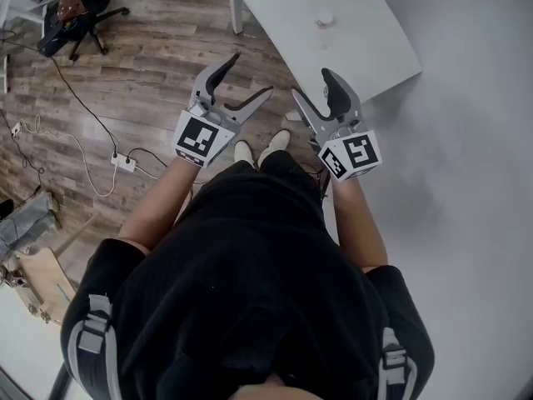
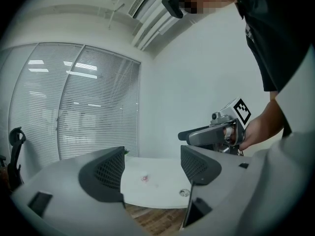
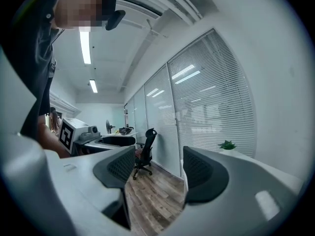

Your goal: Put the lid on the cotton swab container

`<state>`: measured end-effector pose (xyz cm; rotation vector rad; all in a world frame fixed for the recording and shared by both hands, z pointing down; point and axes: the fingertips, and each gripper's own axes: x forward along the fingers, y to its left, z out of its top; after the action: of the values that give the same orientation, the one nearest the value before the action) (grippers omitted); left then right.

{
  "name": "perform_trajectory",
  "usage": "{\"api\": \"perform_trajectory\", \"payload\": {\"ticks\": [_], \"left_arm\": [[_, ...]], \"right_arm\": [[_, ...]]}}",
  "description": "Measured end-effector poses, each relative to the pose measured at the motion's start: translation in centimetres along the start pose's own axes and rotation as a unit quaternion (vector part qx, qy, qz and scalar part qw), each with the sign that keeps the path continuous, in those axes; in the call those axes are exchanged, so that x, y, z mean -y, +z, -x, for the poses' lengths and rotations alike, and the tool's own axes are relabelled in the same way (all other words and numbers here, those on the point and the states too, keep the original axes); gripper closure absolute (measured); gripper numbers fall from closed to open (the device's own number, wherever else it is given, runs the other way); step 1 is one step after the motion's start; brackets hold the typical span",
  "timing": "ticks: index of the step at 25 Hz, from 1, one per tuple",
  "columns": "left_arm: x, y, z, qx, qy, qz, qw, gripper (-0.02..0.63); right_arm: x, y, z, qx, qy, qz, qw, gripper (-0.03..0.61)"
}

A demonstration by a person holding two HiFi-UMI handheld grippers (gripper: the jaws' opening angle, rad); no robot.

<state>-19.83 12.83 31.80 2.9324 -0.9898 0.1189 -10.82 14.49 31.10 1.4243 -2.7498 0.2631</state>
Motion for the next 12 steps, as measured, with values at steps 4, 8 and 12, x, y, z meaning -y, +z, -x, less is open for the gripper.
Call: {"api": "perform_trajectory", "payload": {"ticks": [4, 8, 12], "left_arm": [[-0.3, -0.5, -1.1, -0.003, -0.006, -0.001, 1.0, 0.273], [-0.9, -1.2, -2.5, -0.01, -0.011, -0.004, 0.9999, 0.273], [-1.9, -1.7, -4.5, -0.014, -0.014, -0.009, 0.9998, 0.273]], "right_arm": [[1.5, -0.2, -0.2, 0.003, -0.011, -0.002, 1.0, 0.278], [3.0, -0.7, -1.0, 0.006, -0.016, -0.006, 1.0, 0.278], [5.1, -1.1, -2.0, 0.009, -0.017, -0.012, 1.0, 0.278]]}}
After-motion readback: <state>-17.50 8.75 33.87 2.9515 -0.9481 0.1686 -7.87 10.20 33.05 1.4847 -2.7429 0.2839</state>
